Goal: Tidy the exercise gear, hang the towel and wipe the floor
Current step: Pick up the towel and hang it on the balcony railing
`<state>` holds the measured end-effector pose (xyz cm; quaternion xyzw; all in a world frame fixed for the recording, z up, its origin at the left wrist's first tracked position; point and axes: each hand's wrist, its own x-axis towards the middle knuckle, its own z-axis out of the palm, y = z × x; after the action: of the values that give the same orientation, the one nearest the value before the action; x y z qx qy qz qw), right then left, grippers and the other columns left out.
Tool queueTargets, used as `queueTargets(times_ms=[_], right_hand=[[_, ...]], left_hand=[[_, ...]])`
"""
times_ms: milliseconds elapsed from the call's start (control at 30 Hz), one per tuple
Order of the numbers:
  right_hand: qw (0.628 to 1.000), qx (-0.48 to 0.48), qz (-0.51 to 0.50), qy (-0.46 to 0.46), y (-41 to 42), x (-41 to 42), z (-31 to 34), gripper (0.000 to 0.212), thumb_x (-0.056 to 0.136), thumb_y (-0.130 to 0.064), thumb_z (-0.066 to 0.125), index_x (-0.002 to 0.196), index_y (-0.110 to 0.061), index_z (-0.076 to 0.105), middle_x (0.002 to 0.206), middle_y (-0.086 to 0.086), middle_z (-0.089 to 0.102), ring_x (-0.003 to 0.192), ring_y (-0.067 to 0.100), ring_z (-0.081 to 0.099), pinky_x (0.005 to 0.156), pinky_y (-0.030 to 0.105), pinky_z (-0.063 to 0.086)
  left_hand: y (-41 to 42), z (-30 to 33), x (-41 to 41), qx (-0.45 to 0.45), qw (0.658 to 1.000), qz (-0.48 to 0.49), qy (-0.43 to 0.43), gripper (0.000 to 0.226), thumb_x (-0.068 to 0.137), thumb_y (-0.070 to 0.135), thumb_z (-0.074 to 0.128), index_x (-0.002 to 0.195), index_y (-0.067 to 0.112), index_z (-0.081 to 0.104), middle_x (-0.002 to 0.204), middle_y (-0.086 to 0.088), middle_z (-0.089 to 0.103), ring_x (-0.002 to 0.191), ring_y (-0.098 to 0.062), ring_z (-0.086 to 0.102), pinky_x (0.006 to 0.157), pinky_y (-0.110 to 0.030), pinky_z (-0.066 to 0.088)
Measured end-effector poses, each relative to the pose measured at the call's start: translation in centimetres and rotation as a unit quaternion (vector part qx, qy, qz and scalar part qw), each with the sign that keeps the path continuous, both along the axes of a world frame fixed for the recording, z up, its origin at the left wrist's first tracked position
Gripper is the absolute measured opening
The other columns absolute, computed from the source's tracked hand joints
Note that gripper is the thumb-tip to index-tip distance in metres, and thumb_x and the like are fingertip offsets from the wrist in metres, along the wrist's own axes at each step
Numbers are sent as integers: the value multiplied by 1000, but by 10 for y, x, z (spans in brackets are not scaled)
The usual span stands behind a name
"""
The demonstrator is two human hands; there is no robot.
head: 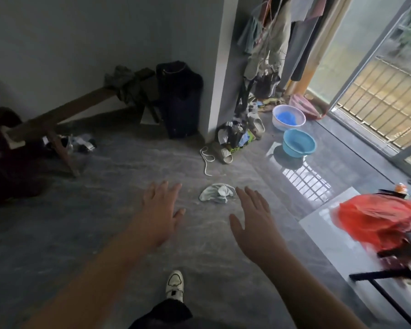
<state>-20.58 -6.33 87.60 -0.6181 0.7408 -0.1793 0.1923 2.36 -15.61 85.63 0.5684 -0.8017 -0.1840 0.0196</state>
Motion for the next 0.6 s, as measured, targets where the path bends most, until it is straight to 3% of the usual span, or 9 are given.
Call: queueTargets(times_ms=[300,467,600], right_hand=[[995,37,-86,-33,-152,-86,-10,69,97,-36,51,156,-32,17,165,-6,15,152,17,5,123,40,14],[993,50,-96,-37,-240,-165,-52,67,96,-34,54,156,-25,25,163,0,24,151,22,12,122,39,17],[992,88,-77,-42,-315,-226,-102,66,95,-35,53,155,-22,27,161,4,28,150,25,17,121,43,21]], left_hand=[[-193,-17,-99,9,996,-84,-3,70,93,48,45,155,25,21,162,-15,20,149,-36,15,121,-50,12],[-273,-56,-166,26,996,-83,-28,78,82,53,34,155,25,22,161,-14,23,148,-35,18,120,-49,14],[-336,-102,-219,45,995,-73,-53,72,90,49,43,155,26,20,161,-13,22,148,-34,16,120,-48,16]])
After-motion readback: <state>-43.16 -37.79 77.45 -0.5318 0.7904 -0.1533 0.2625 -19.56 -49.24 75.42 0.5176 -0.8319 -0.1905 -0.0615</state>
